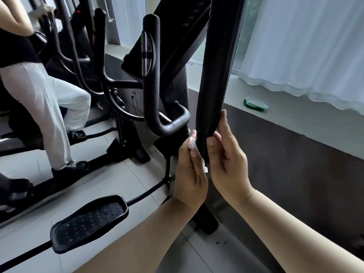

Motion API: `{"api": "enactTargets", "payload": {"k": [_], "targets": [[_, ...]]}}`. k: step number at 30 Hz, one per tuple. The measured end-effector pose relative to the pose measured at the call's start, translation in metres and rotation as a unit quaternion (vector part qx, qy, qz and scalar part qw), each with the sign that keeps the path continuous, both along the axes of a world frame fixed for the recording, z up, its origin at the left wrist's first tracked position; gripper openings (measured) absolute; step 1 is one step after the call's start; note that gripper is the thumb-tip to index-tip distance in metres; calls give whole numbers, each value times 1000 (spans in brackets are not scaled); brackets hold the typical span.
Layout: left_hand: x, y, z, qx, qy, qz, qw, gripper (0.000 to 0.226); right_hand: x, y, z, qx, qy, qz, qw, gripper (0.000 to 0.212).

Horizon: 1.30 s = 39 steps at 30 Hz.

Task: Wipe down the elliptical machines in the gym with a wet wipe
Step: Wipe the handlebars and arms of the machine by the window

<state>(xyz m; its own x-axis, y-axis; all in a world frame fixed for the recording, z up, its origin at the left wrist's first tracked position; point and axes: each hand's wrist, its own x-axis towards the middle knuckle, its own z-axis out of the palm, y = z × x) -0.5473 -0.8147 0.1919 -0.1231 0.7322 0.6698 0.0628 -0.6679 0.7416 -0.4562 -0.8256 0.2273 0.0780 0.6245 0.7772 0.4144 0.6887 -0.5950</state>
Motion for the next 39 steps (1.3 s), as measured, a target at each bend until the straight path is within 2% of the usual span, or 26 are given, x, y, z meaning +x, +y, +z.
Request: {"api": "enactTargets", "payload": {"k": [4,8,11,15,18,21,23,25,27,29,32,34,37,39], "targets": [[8,-3,28,28,-27,29,999,41,4,0,0,-14,-2,13,1000,58],[7,-7,3,18,2,15,1000,45,8,2,-3,-9,-16,19,1000,58],[2,-10,-31,-43,17,37,998,23,7,0,-8,-12,-20,22,999,57],[4,-7,-2,-24,-11,43,999,9,6,-2,-10,-18,-26,21,999,59],[7,0,24,-5,-16,35,999,9,7,-3,-10,-12,-36,13,999,58],[5,2,0,0,5,32,999,11,8,-3,-13,-3,-44,11,999,58],[2,-6,-32,-51,16,38,998,16,8,-3,-19,1,-52,16,999,57],[-1,-20,-55,-123,14,28,992,10,8,-7,-27,-9,-63,13,998,56],[-1,-25,-54,-151,6,30,988,13,6,-10,-33,-18,-70,-1,997,57],[1,-21,-35,-130,-26,17,991,12,4,-11,-35,-26,-71,-8,997,57],[7,-11,-9,-71,-59,30,995,33,5,-11,-34,-29,-69,-1,997,58],[10,-12,-16,-61,-47,36,996,27,7,-11,-36,-33,-74,4,997,59],[5,-19,-56,-141,-20,30,989,14,9,-11,-45,-39,-86,6,995,60],[1,-24,-80,-209,-29,45,976,17,10,-12,-50,-43,-89,10,995,60]]}}
